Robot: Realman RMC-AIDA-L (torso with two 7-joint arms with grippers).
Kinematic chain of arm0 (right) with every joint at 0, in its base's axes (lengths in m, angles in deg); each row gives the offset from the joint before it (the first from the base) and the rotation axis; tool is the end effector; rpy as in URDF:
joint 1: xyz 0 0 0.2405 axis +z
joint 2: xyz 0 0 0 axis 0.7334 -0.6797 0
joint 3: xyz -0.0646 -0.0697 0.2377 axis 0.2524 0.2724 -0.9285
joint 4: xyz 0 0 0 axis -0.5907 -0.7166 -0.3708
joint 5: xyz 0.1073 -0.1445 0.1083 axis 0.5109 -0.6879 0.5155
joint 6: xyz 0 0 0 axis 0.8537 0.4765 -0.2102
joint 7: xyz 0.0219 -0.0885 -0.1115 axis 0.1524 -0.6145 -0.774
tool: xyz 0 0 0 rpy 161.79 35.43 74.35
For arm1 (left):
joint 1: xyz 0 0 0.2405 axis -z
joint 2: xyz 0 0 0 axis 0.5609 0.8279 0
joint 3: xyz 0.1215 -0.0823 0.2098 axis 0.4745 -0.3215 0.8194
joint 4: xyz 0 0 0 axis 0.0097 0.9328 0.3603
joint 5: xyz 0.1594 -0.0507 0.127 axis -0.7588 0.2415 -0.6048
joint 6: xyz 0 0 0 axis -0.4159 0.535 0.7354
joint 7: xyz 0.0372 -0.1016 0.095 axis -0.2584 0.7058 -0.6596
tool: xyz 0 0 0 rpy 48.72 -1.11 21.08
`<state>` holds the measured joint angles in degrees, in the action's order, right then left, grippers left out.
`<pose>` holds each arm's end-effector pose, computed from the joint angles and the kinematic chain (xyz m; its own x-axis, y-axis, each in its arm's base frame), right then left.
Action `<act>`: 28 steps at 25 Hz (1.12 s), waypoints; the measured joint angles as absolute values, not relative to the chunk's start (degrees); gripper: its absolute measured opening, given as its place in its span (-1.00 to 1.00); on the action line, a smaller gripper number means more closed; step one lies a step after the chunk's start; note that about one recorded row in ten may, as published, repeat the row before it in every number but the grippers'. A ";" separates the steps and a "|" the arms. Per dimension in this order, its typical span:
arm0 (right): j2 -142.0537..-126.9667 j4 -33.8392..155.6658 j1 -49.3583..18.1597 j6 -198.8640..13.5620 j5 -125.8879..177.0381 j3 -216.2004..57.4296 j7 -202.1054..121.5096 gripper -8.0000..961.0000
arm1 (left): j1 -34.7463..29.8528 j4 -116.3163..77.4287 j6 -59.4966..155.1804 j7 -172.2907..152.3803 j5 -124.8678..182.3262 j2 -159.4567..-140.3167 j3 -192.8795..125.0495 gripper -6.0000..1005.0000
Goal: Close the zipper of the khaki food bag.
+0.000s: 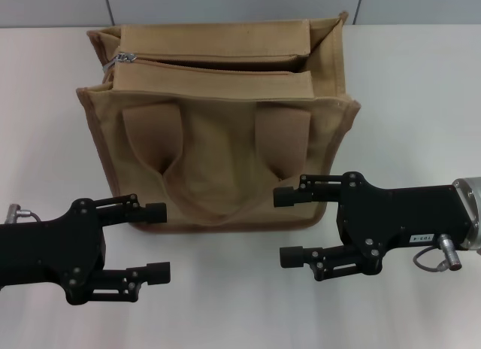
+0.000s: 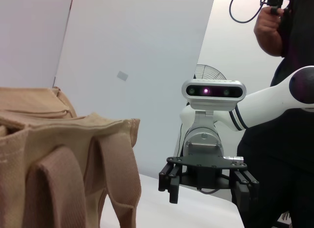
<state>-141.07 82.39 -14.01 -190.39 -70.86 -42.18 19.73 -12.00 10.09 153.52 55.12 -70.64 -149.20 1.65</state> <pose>0.2243 0.2792 -0.0327 0.7496 -0.1900 -0.6340 -0.1324 -0.9816 0.1376 -0.2835 0.2429 0.0250 0.7392 0.2518 0.6246 0.2611 -0.9621 0.0789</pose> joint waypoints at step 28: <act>-140.96 82.82 -14.04 -190.44 -70.39 -42.17 19.72 0.62 | -15.46 11.13 151.03 55.54 -70.54 -143.77 -15.89 0.49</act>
<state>-140.96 82.82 -14.04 -190.44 -70.39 -42.17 19.72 -15.46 11.13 151.03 55.54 -70.54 -143.77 -15.89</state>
